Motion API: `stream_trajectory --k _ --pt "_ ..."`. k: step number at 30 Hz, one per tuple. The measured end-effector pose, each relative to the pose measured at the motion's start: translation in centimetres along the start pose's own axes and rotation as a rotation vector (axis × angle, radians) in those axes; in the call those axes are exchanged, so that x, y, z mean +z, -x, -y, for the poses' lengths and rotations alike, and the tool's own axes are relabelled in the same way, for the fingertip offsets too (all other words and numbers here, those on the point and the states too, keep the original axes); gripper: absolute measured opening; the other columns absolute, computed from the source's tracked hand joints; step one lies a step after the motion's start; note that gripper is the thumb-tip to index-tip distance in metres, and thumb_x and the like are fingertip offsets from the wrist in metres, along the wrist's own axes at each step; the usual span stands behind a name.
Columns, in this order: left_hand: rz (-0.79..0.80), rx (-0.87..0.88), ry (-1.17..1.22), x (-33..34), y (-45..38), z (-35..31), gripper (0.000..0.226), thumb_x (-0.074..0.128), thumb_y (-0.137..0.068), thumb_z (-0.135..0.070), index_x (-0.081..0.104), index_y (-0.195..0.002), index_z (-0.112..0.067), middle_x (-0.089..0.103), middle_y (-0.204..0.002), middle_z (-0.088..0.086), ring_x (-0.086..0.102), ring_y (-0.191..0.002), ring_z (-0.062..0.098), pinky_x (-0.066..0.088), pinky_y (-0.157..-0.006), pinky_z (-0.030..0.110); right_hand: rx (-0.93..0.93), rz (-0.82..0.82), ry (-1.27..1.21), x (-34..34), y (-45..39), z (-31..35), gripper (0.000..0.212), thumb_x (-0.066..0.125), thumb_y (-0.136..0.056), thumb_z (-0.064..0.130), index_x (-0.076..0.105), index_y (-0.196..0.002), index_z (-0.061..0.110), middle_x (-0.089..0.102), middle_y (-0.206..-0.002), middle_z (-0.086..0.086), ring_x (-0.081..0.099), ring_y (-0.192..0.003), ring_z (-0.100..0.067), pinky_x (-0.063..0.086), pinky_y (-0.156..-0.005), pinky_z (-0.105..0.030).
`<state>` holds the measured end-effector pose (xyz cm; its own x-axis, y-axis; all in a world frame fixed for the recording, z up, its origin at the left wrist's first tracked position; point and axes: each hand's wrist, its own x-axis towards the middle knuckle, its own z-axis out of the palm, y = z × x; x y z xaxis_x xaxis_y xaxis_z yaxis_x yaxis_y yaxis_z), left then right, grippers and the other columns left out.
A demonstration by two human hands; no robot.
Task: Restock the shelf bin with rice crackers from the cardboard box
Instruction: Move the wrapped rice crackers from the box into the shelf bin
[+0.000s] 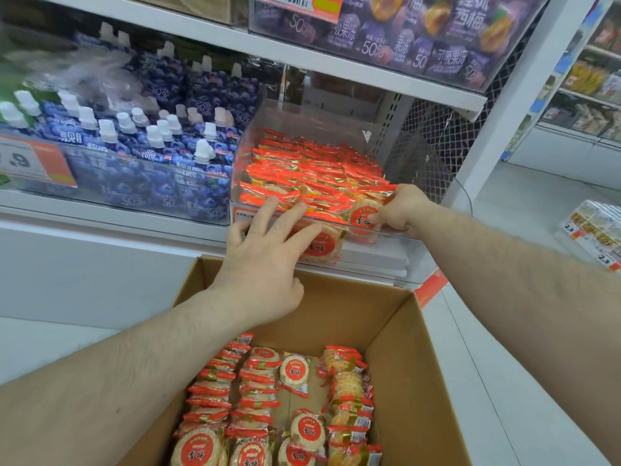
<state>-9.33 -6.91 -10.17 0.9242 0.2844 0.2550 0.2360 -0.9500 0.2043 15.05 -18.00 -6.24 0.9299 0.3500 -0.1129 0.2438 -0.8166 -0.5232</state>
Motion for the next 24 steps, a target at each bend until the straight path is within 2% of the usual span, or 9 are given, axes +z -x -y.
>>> stream_trajectory --k 4,6,9,11,14,18,20,22,24 --pt "-0.003 -0.002 0.006 0.3 -0.1 -0.3 0.08 0.057 -0.083 -0.03 0.013 -0.148 -0.045 -0.009 -0.16 -0.012 -0.019 -0.146 0.022 0.006 -0.114 0.051 0.064 -0.01 0.076 1.0 -0.2 1.4 0.077 0.088 -0.066 0.03 0.05 -0.124 0.0 0.066 -0.109 -0.016 0.067 -0.091 -0.029 0.059 -0.075 -0.04" --pt "-0.006 0.002 0.006 0.5 -0.1 -0.3 0.079 0.058 -0.082 -0.029 0.016 -0.147 -0.045 -0.007 -0.16 -0.011 -0.017 -0.146 0.023 0.007 -0.114 0.05 0.072 0.016 0.016 1.2 0.1 2.0 0.076 0.088 -0.067 0.025 0.047 -0.127 0.0 0.065 -0.106 -0.014 0.067 -0.083 -0.025 0.059 -0.063 -0.037" --pt "-0.011 -0.001 0.005 0.5 -0.2 -0.3 0.078 0.058 -0.082 -0.029 0.017 -0.147 -0.045 -0.006 -0.16 -0.01 -0.017 -0.146 0.024 0.007 -0.113 0.05 0.091 0.029 -0.039 1.2 0.7 2.4 0.077 0.083 -0.074 0.017 0.033 -0.131 0.002 0.056 -0.106 -0.01 0.057 -0.073 -0.016 0.045 -0.047 -0.027" --pt "-0.006 -0.003 0.012 0.5 -0.1 -0.4 0.078 0.058 -0.082 -0.029 0.017 -0.147 -0.045 -0.006 -0.16 -0.01 -0.017 -0.146 0.024 0.007 -0.114 0.05 0.102 0.04 -0.062 1.1 0.7 2.3 0.086 0.081 -0.077 0.014 0.021 -0.138 0.005 0.052 -0.116 -0.012 0.054 -0.08 -0.018 0.045 -0.052 -0.028" --pt "-0.009 0.001 0.034 0.3 -0.2 -0.3 0.078 0.058 -0.083 -0.028 0.016 -0.147 -0.046 -0.006 -0.16 -0.011 -0.016 -0.146 0.023 0.006 -0.114 0.05 0.131 0.069 -0.09 1.0 0.7 2.0 0.101 0.08 -0.077 0.01 0.007 -0.147 0.008 0.05 -0.126 -0.013 0.056 -0.092 -0.021 0.054 -0.071 -0.035" --pt "-0.02 0.007 0.037 0.0 -0.3 -0.1 0.08 0.056 -0.083 -0.028 0.012 -0.148 -0.046 -0.004 -0.161 -0.012 -0.014 -0.147 0.022 0.006 -0.114 0.05 0.141 0.094 -0.108 0.0 1.7 2.3 0.118 0.081 -0.075 0.008 -0.008 -0.152 0.016 0.047 -0.129 -0.01 0.058 -0.091 -0.023 0.055 -0.076 -0.038" --pt "-0.092 0.059 0.045 0.1 0.2 -0.1 0.079 0.059 -0.08 -0.023 0.022 -0.147 -0.042 0.007 -0.161 -0.007 -0.003 -0.147 0.024 0.012 -0.112 0.05 0.147 0.112 -0.08 -0.7 2.7 2.7 0.123 0.079 -0.077 0.006 -0.019 -0.151 0.02 0.043 -0.137 -0.015 0.059 -0.103 -0.028 0.052 -0.088 -0.04" --pt "-0.24 0.165 0.072 0.7 0.7 0.0 0.071 0.062 -0.072 -0.017 0.042 -0.138 -0.033 0.033 -0.15 0.001 0.024 -0.138 0.03 0.026 -0.103 0.051 0.077 -0.007 0.007 -1.1 3.9 2.7 0.117 0.075 -0.079 0.008 -0.017 -0.152 0.021 0.041 -0.143 -0.018 0.054 -0.116 -0.033 0.048 -0.092 -0.043" --pt "-0.301 0.238 0.092 1.6 1.2 -0.1 0.063 0.06 -0.07 -0.017 0.05 -0.131 -0.026 0.046 -0.131 0.002 0.041 -0.12 0.028 0.033 -0.093 0.046 -0.14 -0.328 0.09 -0.8 5.6 2.1 0.092 0.068 -0.079 0.011 0.012 -0.152 0.016 0.045 -0.137 -0.015 0.052 -0.116 -0.031 0.047 -0.092 -0.041"
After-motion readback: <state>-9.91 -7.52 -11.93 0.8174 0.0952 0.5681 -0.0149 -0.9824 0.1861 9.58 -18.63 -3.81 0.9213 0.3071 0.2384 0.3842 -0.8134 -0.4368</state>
